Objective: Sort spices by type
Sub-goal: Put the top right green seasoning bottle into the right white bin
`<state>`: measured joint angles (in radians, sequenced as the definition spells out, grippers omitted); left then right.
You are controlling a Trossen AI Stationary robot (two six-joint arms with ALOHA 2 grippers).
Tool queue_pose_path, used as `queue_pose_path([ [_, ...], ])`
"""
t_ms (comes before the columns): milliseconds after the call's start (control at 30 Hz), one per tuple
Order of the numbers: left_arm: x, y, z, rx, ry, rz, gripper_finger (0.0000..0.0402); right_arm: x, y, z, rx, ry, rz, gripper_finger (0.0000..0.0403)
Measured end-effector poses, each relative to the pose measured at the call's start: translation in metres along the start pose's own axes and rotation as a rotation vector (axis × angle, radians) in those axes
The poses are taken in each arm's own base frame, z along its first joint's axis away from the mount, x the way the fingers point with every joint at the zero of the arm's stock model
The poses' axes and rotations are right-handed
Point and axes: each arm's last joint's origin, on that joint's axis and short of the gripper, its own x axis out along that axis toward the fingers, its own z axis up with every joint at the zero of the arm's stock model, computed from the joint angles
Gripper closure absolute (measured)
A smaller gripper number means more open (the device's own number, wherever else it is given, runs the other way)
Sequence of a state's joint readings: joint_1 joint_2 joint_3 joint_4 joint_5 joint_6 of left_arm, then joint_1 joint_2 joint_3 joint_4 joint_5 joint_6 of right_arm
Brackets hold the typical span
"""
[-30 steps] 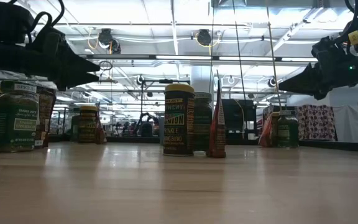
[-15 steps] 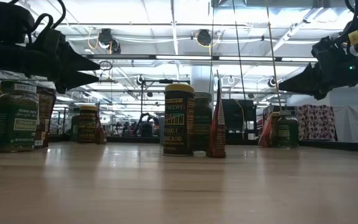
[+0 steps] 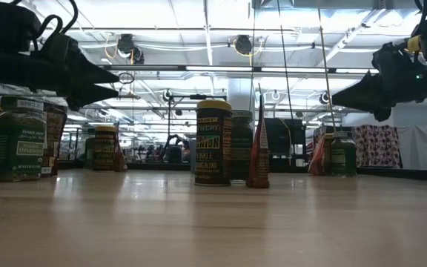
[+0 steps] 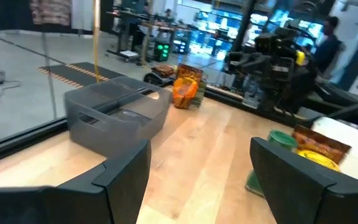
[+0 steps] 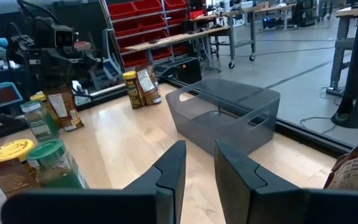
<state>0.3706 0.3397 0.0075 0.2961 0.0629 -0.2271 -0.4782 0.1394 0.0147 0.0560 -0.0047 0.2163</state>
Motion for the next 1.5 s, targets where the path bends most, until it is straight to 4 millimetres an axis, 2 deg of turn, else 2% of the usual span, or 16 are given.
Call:
queue_pose_path([
  [67, 0.000, -0.002, 0.002, 0.005, 0.009, -0.042, 0.0125, 0.000, 0.001, 0.001, -0.001, 0.007, 0.022, 0.0339],
  [200, 0.000, -0.007, 0.022, 0.029, -0.026, -0.077, 0.0125, -0.002, 0.006, 0.016, -0.004, -0.018, 0.104, 0.0339],
  [433, -0.002, -0.015, 0.057, 0.086, 0.013, -0.056, 0.0125, -0.011, 0.016, 0.059, -0.046, -0.014, 0.106, 0.0339],
  [600, 0.001, -0.019, 0.069, 0.129, 0.046, -0.020, 0.0125, -0.013, 0.023, 0.091, -0.083, 0.085, 0.092, 0.0339],
  [767, 0.005, -0.024, 0.074, 0.169, 0.057, 0.015, 0.0125, -0.009, 0.034, 0.121, -0.115, 0.269, 0.105, 0.0339],
  [867, 0.007, -0.028, 0.079, 0.189, 0.054, 0.009, 0.0125, -0.002, 0.042, 0.136, -0.145, 0.359, 0.135, 0.0339],
  [1167, 0.008, -0.036, 0.094, 0.234, 0.090, 0.041, 0.0125, 0.033, 0.069, 0.166, -0.297, 0.530, 0.234, 0.0339],
  [1500, 0.007, -0.040, 0.094, 0.254, 0.096, 0.027, 0.0125, 0.070, 0.105, 0.169, -0.590, 0.769, 0.394, 0.0339],
])
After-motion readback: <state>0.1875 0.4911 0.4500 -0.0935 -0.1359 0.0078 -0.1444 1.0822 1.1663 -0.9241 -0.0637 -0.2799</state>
